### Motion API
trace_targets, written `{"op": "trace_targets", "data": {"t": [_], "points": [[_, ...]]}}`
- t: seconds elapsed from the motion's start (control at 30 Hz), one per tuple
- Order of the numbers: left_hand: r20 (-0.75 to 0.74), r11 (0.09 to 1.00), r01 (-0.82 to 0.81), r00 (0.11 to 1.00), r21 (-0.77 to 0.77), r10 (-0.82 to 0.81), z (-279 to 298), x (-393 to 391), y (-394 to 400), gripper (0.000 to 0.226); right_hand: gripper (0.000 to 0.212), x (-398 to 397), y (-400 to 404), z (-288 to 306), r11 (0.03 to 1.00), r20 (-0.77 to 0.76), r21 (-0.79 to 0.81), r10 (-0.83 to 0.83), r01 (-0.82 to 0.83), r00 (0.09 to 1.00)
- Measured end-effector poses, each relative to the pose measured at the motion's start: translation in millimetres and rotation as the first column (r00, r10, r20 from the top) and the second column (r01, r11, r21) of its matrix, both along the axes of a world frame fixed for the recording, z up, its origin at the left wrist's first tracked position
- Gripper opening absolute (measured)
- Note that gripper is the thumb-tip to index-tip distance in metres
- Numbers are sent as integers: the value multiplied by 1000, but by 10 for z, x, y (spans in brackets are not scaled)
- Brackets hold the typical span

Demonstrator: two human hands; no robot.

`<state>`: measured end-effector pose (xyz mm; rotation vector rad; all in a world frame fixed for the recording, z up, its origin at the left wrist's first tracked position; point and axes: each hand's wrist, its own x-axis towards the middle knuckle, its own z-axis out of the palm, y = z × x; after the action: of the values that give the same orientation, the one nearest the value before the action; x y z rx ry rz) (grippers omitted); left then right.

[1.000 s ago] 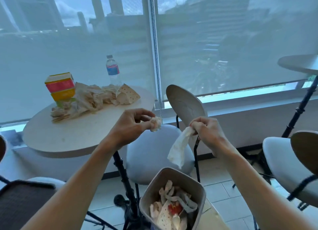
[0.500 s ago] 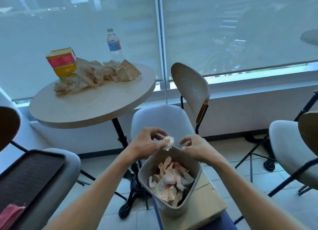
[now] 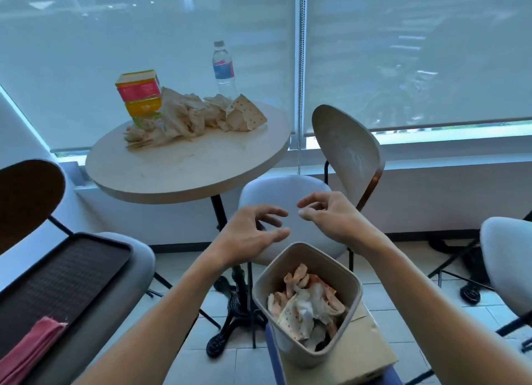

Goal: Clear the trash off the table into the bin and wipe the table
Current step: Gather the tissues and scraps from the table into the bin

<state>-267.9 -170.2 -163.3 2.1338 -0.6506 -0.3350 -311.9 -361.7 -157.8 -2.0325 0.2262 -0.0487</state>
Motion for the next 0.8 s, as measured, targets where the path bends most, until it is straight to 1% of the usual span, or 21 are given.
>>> {"op": "trace_targets", "data": {"t": [0.13,0.23,0.5,0.6,0.7,0.8], "points": [[104,995,-40,993,-89,49,401,147,254,22,12,177,267,183,999,80,36,34,-37,996],[140,988,-76,986,-133,95,627,301,467,21,11,328,478,330,997,128,48,52,-58,990],[211,984,-151,963,-92,167,855,841,1021,15,9,856,1024,634,993,211,31,107,-116,972],[234,985,-163,957,-55,172,874,1045,1217,9,9,1096,1228,675,994,236,-21,111,-110,965],[266,981,-190,945,-34,192,906,1295,1422,8,10,1362,1449,699,989,252,-97,136,-115,958],[324,961,-275,909,-9,263,922,1598,1640,9,13,1606,1652,719,979,238,-146,177,-145,955]]}}
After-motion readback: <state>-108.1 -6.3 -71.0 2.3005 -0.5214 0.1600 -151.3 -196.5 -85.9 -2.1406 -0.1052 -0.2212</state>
